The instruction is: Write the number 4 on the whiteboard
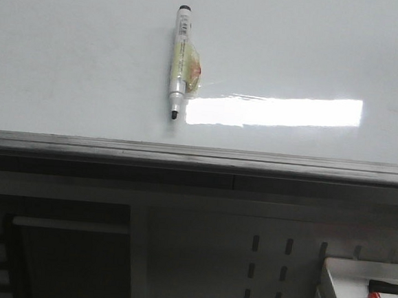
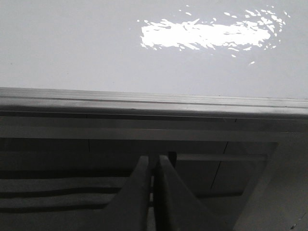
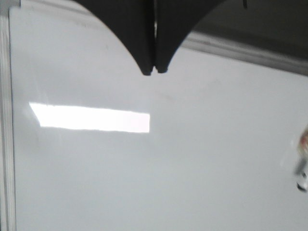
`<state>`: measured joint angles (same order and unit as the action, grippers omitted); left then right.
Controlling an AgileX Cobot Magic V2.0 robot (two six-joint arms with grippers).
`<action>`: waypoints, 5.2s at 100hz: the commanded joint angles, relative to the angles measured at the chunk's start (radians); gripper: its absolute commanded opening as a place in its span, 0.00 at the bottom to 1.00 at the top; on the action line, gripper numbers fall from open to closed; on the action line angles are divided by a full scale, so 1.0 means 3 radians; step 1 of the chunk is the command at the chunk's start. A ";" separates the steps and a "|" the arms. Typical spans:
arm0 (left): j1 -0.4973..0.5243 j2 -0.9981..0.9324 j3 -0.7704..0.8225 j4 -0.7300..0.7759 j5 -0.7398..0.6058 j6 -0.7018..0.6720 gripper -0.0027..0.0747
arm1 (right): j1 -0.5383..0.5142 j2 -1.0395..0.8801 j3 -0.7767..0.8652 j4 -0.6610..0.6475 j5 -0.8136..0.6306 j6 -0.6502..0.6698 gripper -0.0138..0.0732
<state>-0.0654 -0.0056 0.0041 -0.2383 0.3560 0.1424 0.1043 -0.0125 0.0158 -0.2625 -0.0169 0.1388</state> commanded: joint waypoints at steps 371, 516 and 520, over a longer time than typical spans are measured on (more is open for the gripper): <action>-0.2803 0.3852 -0.2942 -0.0617 0.0523 0.3211 0.01 | 0.2083 0.1806 -0.1787 0.1906 0.1147 -0.1754 0.64; -0.3180 0.3843 -0.2942 -0.0627 0.0165 0.3181 0.02 | 0.2647 0.2912 -0.2116 0.1718 0.0756 -0.1754 0.08; -0.3180 0.3843 -0.2942 -0.0636 0.0137 0.3128 0.06 | 0.2647 0.2912 -0.2110 0.1683 0.0756 -0.1754 0.08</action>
<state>-1.0144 1.1697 -0.8455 -0.3933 0.5029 1.1297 0.8977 0.8632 -0.5873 0.2582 0.2648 -0.3812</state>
